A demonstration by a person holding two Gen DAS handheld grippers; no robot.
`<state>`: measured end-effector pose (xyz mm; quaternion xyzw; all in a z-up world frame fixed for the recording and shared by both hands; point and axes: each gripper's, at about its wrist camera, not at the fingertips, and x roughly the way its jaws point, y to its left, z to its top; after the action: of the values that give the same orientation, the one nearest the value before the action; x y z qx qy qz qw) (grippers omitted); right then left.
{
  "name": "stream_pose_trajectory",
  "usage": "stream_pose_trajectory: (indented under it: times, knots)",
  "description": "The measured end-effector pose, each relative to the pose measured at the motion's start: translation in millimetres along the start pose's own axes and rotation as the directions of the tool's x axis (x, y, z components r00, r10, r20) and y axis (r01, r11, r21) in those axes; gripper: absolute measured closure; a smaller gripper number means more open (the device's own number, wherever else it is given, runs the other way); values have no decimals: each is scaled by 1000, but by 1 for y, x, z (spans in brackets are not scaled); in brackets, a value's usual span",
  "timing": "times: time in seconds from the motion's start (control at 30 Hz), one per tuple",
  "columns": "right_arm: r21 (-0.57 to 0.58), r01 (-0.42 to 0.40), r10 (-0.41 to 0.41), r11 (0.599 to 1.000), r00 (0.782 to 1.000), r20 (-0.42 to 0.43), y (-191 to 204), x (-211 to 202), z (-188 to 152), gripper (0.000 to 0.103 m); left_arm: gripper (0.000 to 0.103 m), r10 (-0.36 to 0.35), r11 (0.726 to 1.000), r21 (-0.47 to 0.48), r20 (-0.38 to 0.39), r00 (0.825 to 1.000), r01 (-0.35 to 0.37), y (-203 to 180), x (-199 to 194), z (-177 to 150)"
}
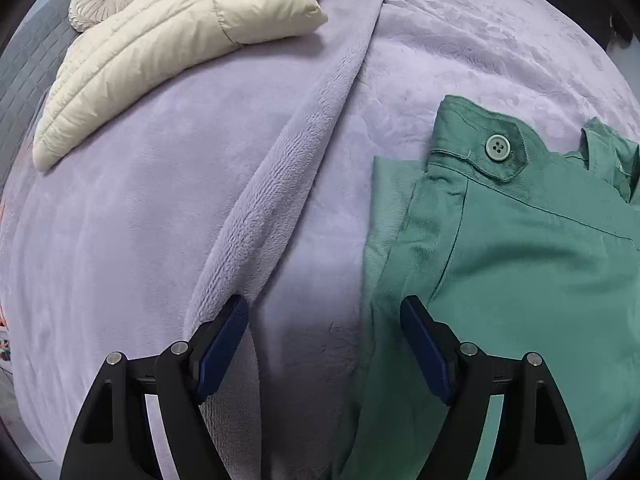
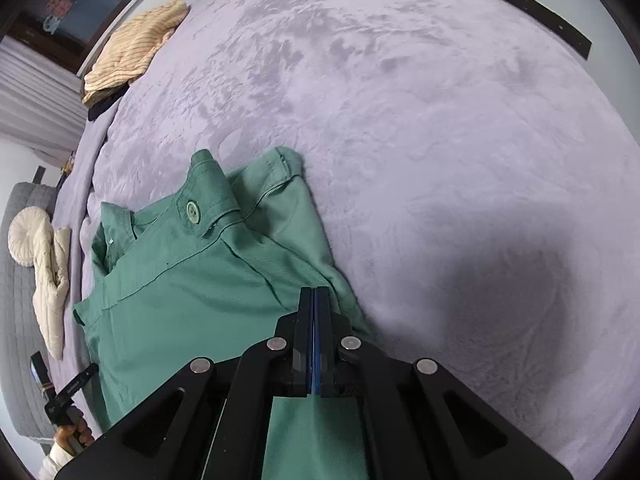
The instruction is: Fold small clothes
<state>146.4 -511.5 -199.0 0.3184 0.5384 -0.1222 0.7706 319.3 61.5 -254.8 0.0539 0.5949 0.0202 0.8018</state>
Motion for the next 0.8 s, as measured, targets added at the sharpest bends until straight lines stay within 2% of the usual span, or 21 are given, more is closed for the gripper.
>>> stream_pose_trajectory:
  times: [0.03, 0.07, 0.1, 0.17, 0.3, 0.37, 0.4, 0.47, 0.6, 0.8]
  knots:
    - [5, 7, -7, 1000, 1000, 4, 1, -6, -1, 103, 23, 15, 1000, 3, 8, 1000, -15, 3, -8, -1]
    - [-6, 19, -19, 1000, 1000, 11, 5, -13, -3, 97, 23, 29, 1000, 10, 26, 999, -30, 6, -19, -3]
    - [-31, 21, -21, 999, 1000, 16, 12, -20, -8, 96, 23, 33, 999, 16, 38, 999, -34, 8, -29, -8]
    - [-110, -11, 12, 994, 1000, 1, 29, -33, -27, 96, 23, 2, 1000, 28, 45, 999, -4, 11, -47, -22]
    - [-202, -1, -14, 979, 997, -74, 44, -30, -81, 96, 23, -10, 999, 46, -16, 1000, 11, 9, -50, -72]
    - [-179, 36, -60, 983, 989, -132, 31, -13, -106, 100, 23, 14, 1000, 17, -95, 995, -13, 13, -31, -101]
    - [-144, 32, -53, 989, 988, -144, 21, -8, -114, 101, 22, 2, 1000, -8, -123, 992, -3, 18, -22, -110]
    - [-65, 3, -12, 998, 990, -139, 6, -12, -122, 102, 22, -43, 998, -51, -118, 992, 37, 31, -19, -123]
    - [-53, 37, -44, 998, 990, -132, 2, -28, -125, 100, 22, 0, 1000, -9, -124, 992, -1, 38, -27, -123]
    - [-31, 28, -32, 999, 990, -140, 9, -55, -141, 99, 22, 36, 995, -81, -174, 984, -51, 70, -41, -132]
